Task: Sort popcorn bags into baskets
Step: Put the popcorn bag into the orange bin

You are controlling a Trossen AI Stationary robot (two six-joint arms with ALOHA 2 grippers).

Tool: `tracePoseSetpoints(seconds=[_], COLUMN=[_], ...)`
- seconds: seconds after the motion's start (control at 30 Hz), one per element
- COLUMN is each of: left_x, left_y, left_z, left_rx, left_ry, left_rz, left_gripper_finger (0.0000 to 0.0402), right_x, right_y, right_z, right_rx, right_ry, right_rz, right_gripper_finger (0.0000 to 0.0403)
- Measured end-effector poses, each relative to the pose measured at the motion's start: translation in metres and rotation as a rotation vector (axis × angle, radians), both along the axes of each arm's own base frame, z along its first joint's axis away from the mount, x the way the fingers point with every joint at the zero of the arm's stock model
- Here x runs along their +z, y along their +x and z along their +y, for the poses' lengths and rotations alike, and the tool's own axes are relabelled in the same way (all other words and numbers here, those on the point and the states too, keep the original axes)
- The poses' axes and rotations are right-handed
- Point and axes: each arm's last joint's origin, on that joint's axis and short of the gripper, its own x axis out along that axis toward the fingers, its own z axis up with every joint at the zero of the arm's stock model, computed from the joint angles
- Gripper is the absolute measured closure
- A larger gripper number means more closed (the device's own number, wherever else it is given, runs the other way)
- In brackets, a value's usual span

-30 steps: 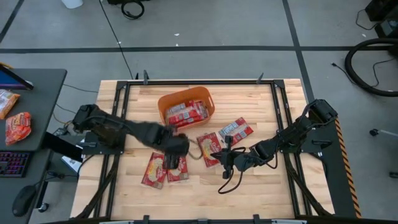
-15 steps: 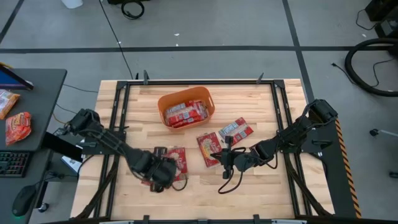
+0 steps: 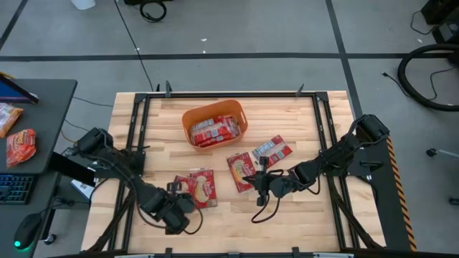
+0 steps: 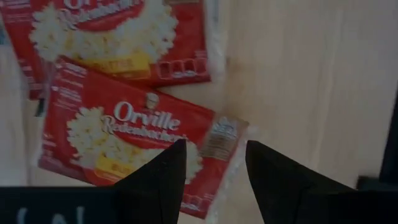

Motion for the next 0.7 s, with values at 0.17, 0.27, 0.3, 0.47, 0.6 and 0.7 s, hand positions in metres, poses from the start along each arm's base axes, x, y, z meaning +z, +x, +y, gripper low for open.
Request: tracePoseSetpoints(seconds=[0.17, 0.27, 0.3, 0.47, 0.6, 0.7], left_x=[-0.002, -0.003, -0.004, -0.008, -0.010, -0.009], left_y=[-0.008, -0.008, -0.006, 0.004, 0.012, 0.014], left_z=[-0.015, -0.023, -0.024, -0.035, -0.044, -0.050], left_rx=[-0.052, -0.066, -0.065, -0.131, -0.228, -0.281], left_ry=[-0.015, -0.042, -0.043, -0.014, 0.031, 0.061], left_rz=[-0.019, -0.053, -0.054, -0.040, -0.010, 0.008], left_gripper_finger=[0.0230, 0.0230, 0.0230, 0.0230, 0.0230, 0.0230], right_x=[0.000, 0.000, 0.000, 0.000, 0.000, 0.000], right_y=[0.000, 0.000, 0.000, 0.000, 0.000, 0.000], right_z=[0.000, 0.000, 0.000, 0.000, 0.000, 0.000], right_rx=[0.000, 0.000, 0.000, -0.001, 0.000, 0.000], right_ry=[0.000, 0.000, 0.000, 0.000, 0.000, 0.000], right_rz=[0.000, 0.000, 0.000, -0.001, 0.000, 0.000], right_gripper_finger=[0.0392, 0.0392, 0.0392, 0.0392, 0.0392, 0.0392])
